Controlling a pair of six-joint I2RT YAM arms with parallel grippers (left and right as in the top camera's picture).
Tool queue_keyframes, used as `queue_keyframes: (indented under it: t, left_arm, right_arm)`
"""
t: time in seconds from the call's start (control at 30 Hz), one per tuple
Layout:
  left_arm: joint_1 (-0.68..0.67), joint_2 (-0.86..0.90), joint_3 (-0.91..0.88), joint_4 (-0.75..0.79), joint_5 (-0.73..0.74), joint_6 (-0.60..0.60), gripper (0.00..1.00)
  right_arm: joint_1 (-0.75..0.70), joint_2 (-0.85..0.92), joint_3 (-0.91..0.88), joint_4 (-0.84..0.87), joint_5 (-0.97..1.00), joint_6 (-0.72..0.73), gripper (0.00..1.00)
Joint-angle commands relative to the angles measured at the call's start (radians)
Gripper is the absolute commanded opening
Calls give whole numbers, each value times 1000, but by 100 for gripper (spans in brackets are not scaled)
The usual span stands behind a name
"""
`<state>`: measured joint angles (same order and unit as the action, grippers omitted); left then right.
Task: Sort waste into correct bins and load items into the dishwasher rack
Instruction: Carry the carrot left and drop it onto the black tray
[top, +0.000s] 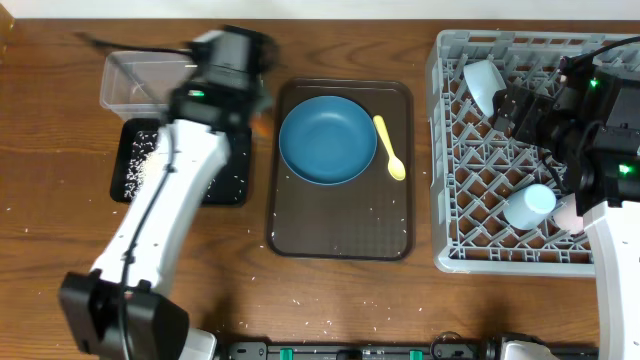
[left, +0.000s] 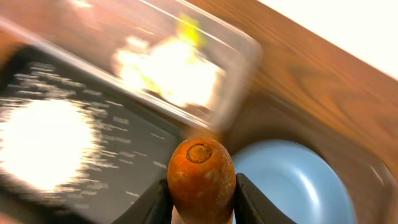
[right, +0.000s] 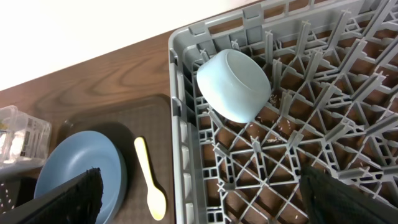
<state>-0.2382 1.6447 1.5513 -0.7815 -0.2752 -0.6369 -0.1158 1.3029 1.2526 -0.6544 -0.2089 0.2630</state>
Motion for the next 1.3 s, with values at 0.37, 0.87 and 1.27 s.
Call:
queue_keyframes:
  t: [0.37, 0.87, 1.27]
  left_arm:
    - [361, 221, -43, -26, -73, -49, 33]
    - [371, 328, -43, -26, -74, -48, 50]
    - [371, 327, -41, -25, -74, -46, 50]
  right_arm:
    - [-1, 3, 3, 0, 2, 2, 99]
    - [-1, 3, 3, 0, 2, 2, 99]
    - [-1, 3, 3, 0, 2, 2, 99]
